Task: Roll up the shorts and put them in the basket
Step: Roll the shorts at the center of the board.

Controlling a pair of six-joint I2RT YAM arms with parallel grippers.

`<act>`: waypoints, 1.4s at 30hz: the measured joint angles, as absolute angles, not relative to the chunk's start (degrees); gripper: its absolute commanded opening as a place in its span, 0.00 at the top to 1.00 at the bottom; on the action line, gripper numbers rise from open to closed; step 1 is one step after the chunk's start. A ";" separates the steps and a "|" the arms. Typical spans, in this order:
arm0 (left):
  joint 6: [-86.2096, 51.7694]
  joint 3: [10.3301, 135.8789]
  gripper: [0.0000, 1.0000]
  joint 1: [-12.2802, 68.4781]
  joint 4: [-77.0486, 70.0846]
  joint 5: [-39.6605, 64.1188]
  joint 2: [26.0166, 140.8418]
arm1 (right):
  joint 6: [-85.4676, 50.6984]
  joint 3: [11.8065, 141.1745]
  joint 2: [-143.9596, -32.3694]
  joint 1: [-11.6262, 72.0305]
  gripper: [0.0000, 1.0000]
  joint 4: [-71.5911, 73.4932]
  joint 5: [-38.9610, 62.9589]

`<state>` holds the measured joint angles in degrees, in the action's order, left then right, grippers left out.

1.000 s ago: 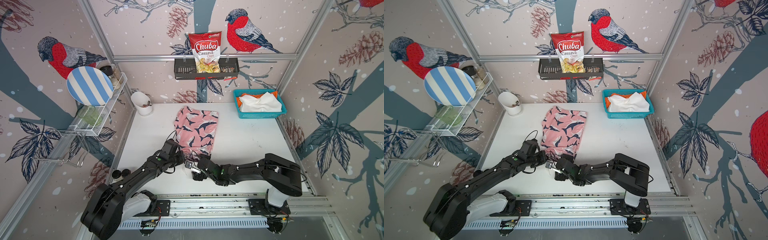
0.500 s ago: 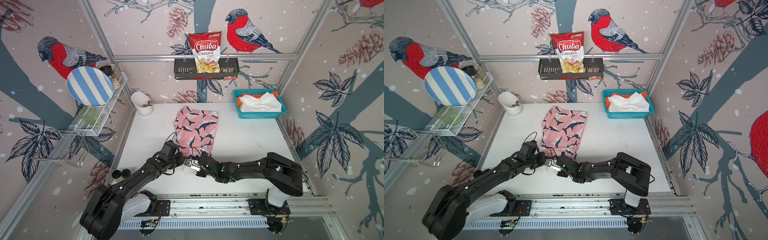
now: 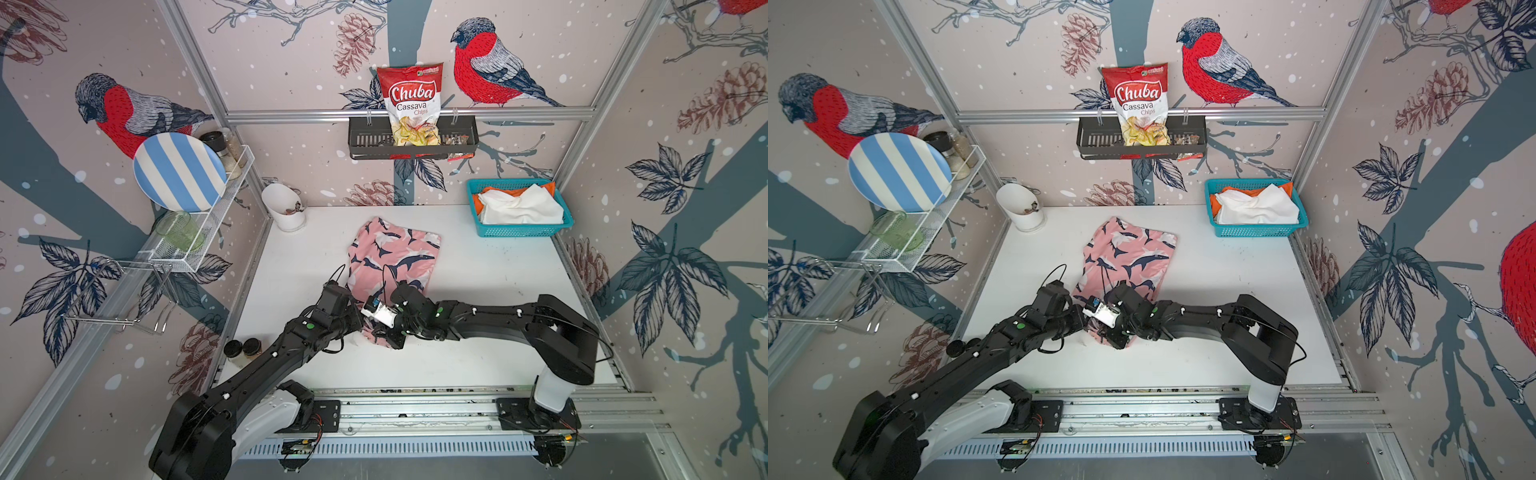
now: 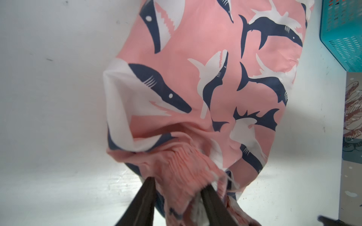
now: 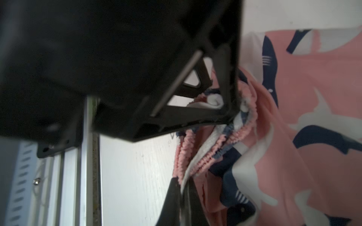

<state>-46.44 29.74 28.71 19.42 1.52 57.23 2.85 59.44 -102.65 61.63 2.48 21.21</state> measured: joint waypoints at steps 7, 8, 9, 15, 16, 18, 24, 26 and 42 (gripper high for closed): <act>-46.04 32.62 0.47 28.69 22.79 -2.52 56.14 | -9.82 68.62 -116.31 52.84 1.00 0.89 35.55; -45.98 32.95 0.47 28.69 23.16 -3.01 56.23 | -11.22 69.08 -117.45 52.16 1.00 0.93 36.53; -45.71 33.17 0.49 28.69 23.40 -3.14 56.42 | -12.75 69.32 -118.50 51.46 1.00 1.06 37.60; -44.36 34.33 0.78 28.69 23.00 -2.87 61.10 | -18.44 69.23 -120.73 48.66 0.99 3.14 42.26; -44.10 34.85 0.83 28.69 22.87 -2.72 62.30 | -18.41 68.99 -120.66 48.53 0.97 3.46 42.37; -42.96 36.45 0.86 28.69 22.02 -1.89 65.52 | -19.18 68.29 -120.05 48.49 0.95 3.92 41.91; -40.36 39.20 0.89 27.38 17.37 -1.43 75.53 | -18.92 65.52 -115.39 48.93 0.86 2.02 35.46; -39.90 38.52 0.90 26.37 15.84 -1.23 78.08 | -17.87 64.69 -113.30 49.54 0.81 1.06 32.27; -35.99 37.06 0.91 24.58 1.80 2.83 88.23 | 6.35 61.08 -96.44 62.87 0.51 -4.78 4.67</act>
